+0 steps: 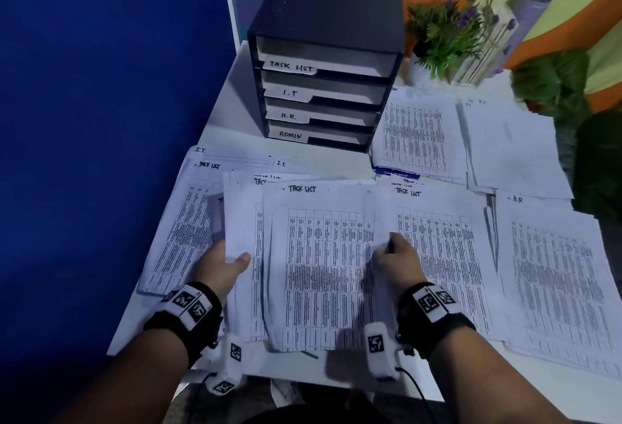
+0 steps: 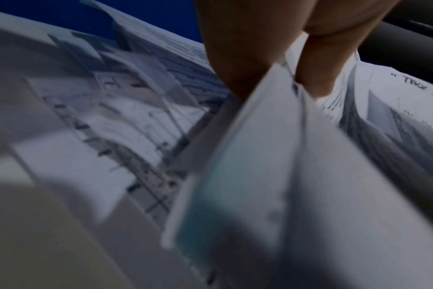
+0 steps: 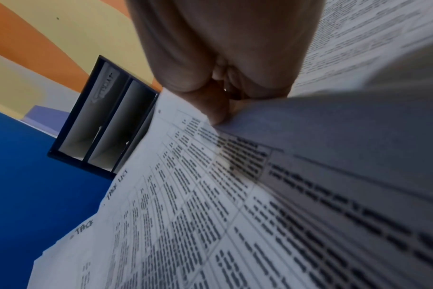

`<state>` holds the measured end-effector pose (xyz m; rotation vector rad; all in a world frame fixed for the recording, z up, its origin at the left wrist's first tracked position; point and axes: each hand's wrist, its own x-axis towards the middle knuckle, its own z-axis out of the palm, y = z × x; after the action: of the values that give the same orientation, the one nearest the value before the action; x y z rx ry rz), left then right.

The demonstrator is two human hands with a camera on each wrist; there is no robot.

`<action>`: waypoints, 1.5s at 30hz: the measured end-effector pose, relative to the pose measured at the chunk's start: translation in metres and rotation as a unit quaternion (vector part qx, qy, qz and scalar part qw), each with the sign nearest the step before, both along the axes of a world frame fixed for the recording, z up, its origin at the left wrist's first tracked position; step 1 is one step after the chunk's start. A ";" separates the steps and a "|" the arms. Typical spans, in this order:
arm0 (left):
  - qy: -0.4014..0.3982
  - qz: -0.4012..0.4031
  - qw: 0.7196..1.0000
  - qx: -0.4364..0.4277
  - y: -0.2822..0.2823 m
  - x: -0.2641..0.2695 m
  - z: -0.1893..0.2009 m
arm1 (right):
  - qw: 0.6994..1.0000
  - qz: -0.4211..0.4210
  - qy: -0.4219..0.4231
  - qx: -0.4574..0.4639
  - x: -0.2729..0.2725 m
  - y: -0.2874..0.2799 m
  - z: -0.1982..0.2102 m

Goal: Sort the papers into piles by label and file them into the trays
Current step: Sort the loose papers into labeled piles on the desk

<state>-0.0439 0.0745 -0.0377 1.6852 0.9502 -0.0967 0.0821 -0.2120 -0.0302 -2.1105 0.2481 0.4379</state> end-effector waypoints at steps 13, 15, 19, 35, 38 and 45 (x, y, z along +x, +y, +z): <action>-0.053 0.080 0.994 0.043 -0.012 0.006 0.011 | 0.963 -0.080 0.099 0.239 -0.002 0.008 0.010; -0.068 0.082 0.993 0.058 -0.014 0.005 0.014 | 0.965 -0.101 0.074 0.231 -0.002 0.007 0.007; -0.085 0.071 0.991 0.081 -0.014 0.005 0.020 | 0.975 -0.101 0.051 0.192 0.000 -0.001 0.004; -0.059 -0.008 0.993 0.098 -0.037 0.017 0.023 | 0.995 -0.028 -0.023 0.089 -0.001 0.011 0.009; 0.082 -0.048 0.954 0.283 -0.025 0.017 0.013 | 0.997 -0.047 -0.054 0.026 0.004 0.005 0.004; 0.186 0.000 0.959 0.216 -0.016 0.019 0.003 | 0.995 0.000 -0.074 -0.065 -0.004 0.006 -0.009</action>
<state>-0.0249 0.0584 -0.0350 2.1143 1.3229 -0.2252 0.0785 -0.2059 -0.0392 -2.2587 0.1944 0.2696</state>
